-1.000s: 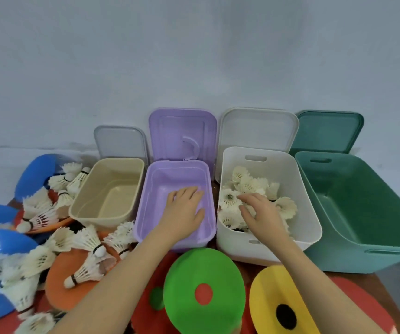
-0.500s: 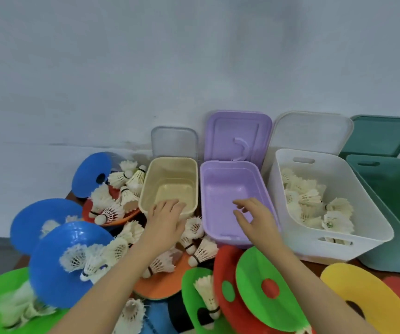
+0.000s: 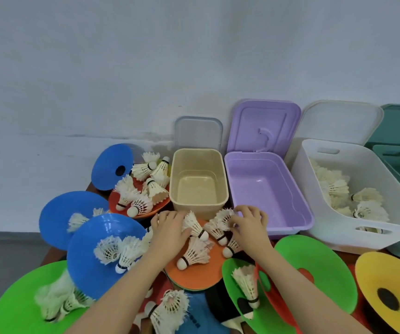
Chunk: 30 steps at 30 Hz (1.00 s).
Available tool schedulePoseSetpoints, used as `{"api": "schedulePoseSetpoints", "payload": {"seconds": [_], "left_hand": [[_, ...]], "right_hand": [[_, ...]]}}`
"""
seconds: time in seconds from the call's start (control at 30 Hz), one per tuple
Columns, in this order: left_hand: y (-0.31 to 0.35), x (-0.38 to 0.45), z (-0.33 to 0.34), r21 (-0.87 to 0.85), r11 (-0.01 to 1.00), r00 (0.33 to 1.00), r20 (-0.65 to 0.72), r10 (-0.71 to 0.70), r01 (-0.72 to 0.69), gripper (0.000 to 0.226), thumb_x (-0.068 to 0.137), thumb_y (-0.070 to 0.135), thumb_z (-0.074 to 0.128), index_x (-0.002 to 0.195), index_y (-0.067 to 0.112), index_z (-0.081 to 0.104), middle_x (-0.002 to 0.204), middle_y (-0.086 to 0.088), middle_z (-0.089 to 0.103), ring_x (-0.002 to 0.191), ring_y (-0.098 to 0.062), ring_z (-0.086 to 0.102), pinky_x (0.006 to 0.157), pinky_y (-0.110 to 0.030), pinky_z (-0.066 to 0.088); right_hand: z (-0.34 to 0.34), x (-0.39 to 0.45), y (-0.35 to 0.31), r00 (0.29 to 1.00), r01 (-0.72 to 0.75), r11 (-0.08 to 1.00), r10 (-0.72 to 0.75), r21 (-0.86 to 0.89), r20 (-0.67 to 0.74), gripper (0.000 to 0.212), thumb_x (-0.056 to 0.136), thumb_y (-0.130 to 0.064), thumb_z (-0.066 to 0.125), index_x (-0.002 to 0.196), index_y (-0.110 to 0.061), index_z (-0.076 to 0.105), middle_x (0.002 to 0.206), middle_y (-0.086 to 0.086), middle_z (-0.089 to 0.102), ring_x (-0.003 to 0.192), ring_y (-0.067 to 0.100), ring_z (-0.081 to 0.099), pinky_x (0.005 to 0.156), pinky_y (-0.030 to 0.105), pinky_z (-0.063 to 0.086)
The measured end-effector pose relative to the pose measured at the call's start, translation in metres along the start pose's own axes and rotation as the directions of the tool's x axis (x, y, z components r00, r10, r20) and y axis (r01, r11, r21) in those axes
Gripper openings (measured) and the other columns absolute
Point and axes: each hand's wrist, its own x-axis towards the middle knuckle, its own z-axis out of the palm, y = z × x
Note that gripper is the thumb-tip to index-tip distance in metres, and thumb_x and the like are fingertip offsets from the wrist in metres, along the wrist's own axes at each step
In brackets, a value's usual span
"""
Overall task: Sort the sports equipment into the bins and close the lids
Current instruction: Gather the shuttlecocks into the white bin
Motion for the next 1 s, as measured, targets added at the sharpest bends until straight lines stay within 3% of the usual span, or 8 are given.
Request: {"api": "schedulePoseSetpoints", "payload": {"seconds": [0.17,0.33,0.5,0.63,0.73,0.87,1.0], "left_hand": [[0.001,0.003,0.000,-0.160,0.984,0.996,-0.020,-0.083,0.079,0.037,0.089,0.029,0.056,0.126,0.029,0.053,0.103,0.010,0.059,0.111,-0.015,0.043,0.103,-0.038,0.020],[0.005,0.004,-0.003,-0.295,0.947,0.990,-0.028,-0.140,0.126,0.029,0.088,0.017,0.057,0.115,0.029,0.062,0.082,0.012,0.056,0.094,-0.012,0.047,0.103,-0.040,0.022],[0.012,0.000,-0.021,-0.392,0.920,0.987,-0.145,-0.069,0.007,0.028,0.088,0.015,0.060,0.112,0.030,0.063,0.080,0.017,0.055,0.093,-0.009,0.049,0.080,-0.023,0.015],[0.029,0.008,-0.046,-0.481,0.874,0.972,-0.231,-0.052,-0.067,0.028,0.085,0.011,0.064,0.109,0.025,0.066,0.079,0.019,0.055,0.090,-0.010,0.054,0.094,-0.035,0.030],[0.049,0.022,-0.056,-0.522,0.839,0.957,-0.292,-0.008,-0.152,0.028,0.084,0.009,0.065,0.107,0.024,0.067,0.078,0.019,0.056,0.086,-0.007,0.057,0.094,-0.045,0.040],[0.089,0.047,-0.058,-0.469,0.845,0.928,-0.365,0.077,-0.255,0.024,0.081,0.012,0.062,0.103,0.019,0.069,0.076,0.015,0.057,0.081,-0.010,0.057,0.086,-0.046,0.045],[0.134,0.073,-0.046,-0.414,0.863,0.915,-0.383,0.123,-0.289,0.025,0.078,0.017,0.059,0.101,0.022,0.069,0.076,0.018,0.054,0.081,-0.013,0.059,0.085,-0.041,0.040]], "right_hand": [[-0.008,-0.008,-0.004,0.992,0.061,0.971,-0.032,0.232,-0.125,0.018,0.071,-0.016,0.074,0.073,-0.028,0.061,0.091,-0.013,0.061,0.094,0.008,0.041,0.082,0.025,0.013],[-0.017,-0.010,-0.006,0.987,0.058,0.944,-0.007,0.325,-0.158,0.006,0.081,-0.022,0.056,0.079,-0.028,0.058,0.087,-0.019,0.054,0.089,0.005,0.042,0.083,0.026,0.015],[-0.024,-0.013,0.000,0.986,0.072,0.919,-0.006,0.387,-0.169,0.007,0.083,-0.027,0.053,0.079,-0.027,0.060,0.085,-0.020,0.053,0.084,0.007,0.046,0.079,0.026,0.018],[-0.043,-0.006,0.010,0.970,0.117,0.892,-0.009,0.437,-0.242,0.020,0.084,-0.038,0.046,0.080,-0.025,0.061,0.087,-0.014,0.060,0.084,0.013,0.053,0.077,0.025,0.023],[-0.061,0.007,0.027,0.949,0.133,0.884,0.017,0.447,-0.315,0.014,0.083,-0.033,0.051,0.079,-0.024,0.061,0.086,-0.014,0.060,0.083,0.014,0.054,0.075,0.024,0.023],[-0.081,0.025,0.062,0.941,0.121,0.881,0.045,0.457,-0.336,0.004,0.080,-0.021,0.059,0.079,-0.024,0.060,0.086,-0.016,0.058,0.085,0.016,0.056,0.074,0.031,0.027],[-0.096,0.036,0.107,0.937,0.122,0.888,0.044,0.444,-0.346,0.003,0.080,-0.021,0.059,0.080,-0.023,0.060,0.089,-0.012,0.061,0.088,0.014,0.055,0.075,0.029,0.025]]}}
